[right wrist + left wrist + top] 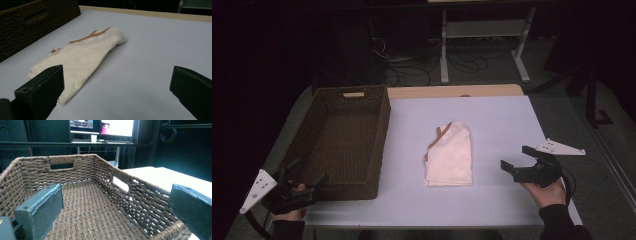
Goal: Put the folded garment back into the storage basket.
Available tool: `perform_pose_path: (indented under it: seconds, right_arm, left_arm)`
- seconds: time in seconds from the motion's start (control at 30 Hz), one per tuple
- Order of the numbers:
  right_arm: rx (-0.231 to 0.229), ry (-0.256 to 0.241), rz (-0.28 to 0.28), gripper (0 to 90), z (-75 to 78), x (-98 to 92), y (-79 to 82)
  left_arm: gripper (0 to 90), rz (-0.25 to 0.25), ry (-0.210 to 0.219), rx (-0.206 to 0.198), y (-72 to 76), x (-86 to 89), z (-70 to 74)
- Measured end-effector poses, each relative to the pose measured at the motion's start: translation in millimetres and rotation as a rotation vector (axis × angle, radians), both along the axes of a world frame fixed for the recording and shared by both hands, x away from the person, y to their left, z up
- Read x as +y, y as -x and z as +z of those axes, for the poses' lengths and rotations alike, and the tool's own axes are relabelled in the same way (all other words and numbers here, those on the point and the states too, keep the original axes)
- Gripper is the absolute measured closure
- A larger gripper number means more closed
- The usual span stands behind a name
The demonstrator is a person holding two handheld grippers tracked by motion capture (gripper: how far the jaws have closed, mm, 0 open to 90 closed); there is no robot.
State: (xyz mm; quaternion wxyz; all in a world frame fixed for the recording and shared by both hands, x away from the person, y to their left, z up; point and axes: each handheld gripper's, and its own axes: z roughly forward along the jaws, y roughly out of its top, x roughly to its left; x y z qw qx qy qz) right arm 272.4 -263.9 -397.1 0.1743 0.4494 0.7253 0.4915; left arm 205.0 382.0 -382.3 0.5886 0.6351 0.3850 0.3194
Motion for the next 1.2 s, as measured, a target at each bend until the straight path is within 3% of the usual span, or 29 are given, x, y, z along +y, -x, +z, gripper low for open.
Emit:
perform_pose_path:
  seconds: [0.5,0.73,1.2]
  right_arm:
    - [0.02,0.054,0.014,0.0,13.0,8.2,-1.4]
    - [0.005,0.081,0.031,0.0,30.3,11.4,-6.9]
    - [0.028,0.078,0.051,0.0,44.3,19.0,-22.4]
  left_arm:
    - [0.0,0.01,-0.012,-0.006,1.4,0.0,0.4]
    - [0.0,0.014,-0.009,-0.005,2.6,-0.6,0.6]
    - [0.0,0.013,-0.006,-0.01,2.7,0.1,0.3]
